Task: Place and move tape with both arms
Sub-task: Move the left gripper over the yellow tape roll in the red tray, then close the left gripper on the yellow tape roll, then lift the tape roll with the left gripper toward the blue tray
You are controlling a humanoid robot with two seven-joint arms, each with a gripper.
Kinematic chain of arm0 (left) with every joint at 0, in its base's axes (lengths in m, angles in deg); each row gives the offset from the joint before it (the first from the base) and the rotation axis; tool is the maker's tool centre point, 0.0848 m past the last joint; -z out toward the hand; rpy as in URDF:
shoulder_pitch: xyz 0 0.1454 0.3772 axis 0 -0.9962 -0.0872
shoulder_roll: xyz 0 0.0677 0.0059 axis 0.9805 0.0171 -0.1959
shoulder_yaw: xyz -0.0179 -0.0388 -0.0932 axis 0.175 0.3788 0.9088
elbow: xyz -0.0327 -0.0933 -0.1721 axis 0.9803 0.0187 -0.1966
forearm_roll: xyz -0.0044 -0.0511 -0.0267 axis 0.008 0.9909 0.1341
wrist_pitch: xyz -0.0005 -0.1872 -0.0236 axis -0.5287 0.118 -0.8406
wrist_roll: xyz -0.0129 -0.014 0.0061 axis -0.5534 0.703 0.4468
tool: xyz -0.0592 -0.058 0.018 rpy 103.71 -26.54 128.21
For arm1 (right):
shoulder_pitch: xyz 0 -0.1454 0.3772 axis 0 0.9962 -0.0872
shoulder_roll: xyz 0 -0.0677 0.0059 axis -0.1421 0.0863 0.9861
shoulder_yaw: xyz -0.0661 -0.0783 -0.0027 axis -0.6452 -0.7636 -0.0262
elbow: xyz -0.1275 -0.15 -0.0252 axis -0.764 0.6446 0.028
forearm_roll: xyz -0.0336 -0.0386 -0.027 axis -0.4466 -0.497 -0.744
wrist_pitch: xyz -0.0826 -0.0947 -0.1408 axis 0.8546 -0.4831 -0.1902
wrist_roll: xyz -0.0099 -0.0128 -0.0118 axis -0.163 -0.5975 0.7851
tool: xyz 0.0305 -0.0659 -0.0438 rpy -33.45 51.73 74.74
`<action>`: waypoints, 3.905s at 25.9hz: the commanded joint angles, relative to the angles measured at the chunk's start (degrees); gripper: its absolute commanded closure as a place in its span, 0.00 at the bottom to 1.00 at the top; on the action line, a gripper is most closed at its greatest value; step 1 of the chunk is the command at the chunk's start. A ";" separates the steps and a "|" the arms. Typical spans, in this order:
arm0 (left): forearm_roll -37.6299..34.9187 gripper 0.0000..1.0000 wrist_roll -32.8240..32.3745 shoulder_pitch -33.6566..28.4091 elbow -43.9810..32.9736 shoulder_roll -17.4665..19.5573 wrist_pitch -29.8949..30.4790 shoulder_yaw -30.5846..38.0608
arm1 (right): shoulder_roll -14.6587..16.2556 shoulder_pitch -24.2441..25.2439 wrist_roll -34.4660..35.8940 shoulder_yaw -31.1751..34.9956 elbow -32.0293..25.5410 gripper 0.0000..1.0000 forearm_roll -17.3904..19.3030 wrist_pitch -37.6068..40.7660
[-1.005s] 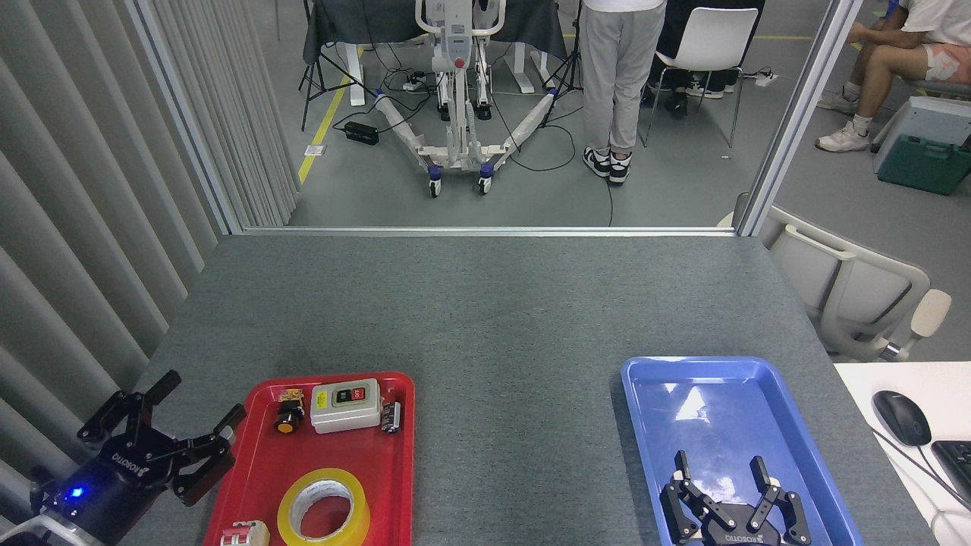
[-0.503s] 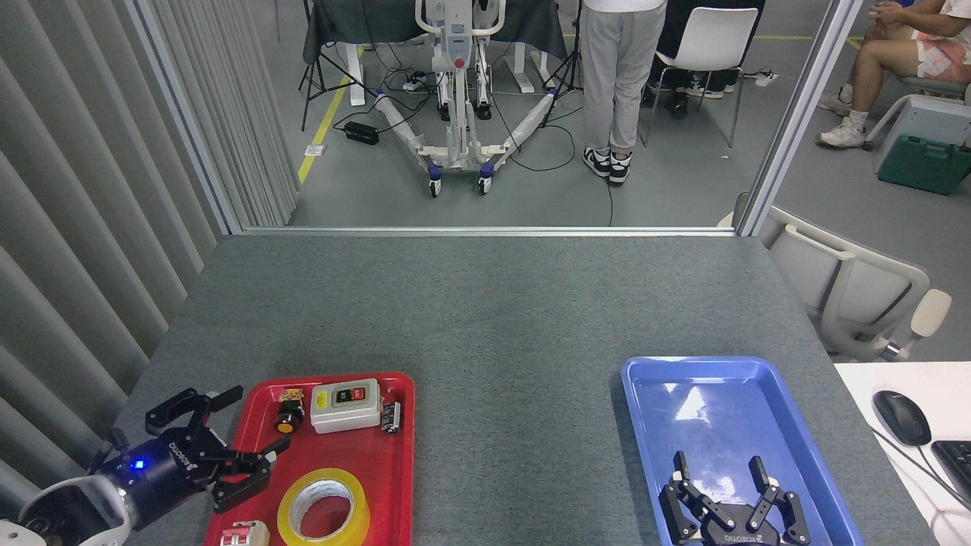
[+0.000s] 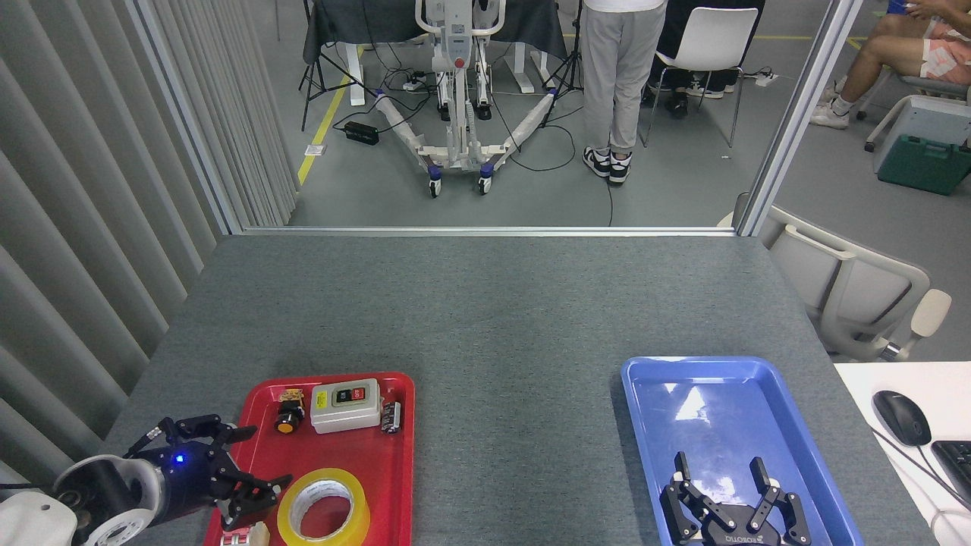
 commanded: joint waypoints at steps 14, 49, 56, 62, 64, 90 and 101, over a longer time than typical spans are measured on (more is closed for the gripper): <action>-0.27 0.12 -8.03 3.99 3.46 -4.18 1.85 -4.99 | 0.00 -0.16 0.07 -0.27 0.09 0.00 0.00 0.08; 0.08 1.00 -24.20 13.83 13.74 -10.16 11.87 -13.43 | 0.18 -0.25 -0.02 -0.35 0.18 0.00 -0.09 0.08; 10.27 1.00 -19.28 13.75 10.84 -9.99 12.31 -6.31 | 0.18 -0.16 -0.02 -0.35 0.18 0.00 -0.09 0.08; 25.30 1.00 -15.59 13.66 10.93 -11.48 14.33 -0.42 | 0.18 -0.07 0.07 -0.35 0.18 0.00 -0.09 0.26; 30.14 1.00 -12.78 13.39 11.54 -14.90 16.61 0.81 | 0.18 -0.07 0.25 -0.35 0.18 0.00 -0.09 0.35; 36.38 1.00 -6.45 13.57 33.16 -41.27 20.31 -0.07 | 2.64 5.38 8.25 12.74 -2.02 0.00 2.11 53.08; 37.08 1.00 -6.10 11.64 31.85 -39.52 20.31 0.29 | 1.85 0.37 7.81 5.89 -1.93 0.01 1.05 53.08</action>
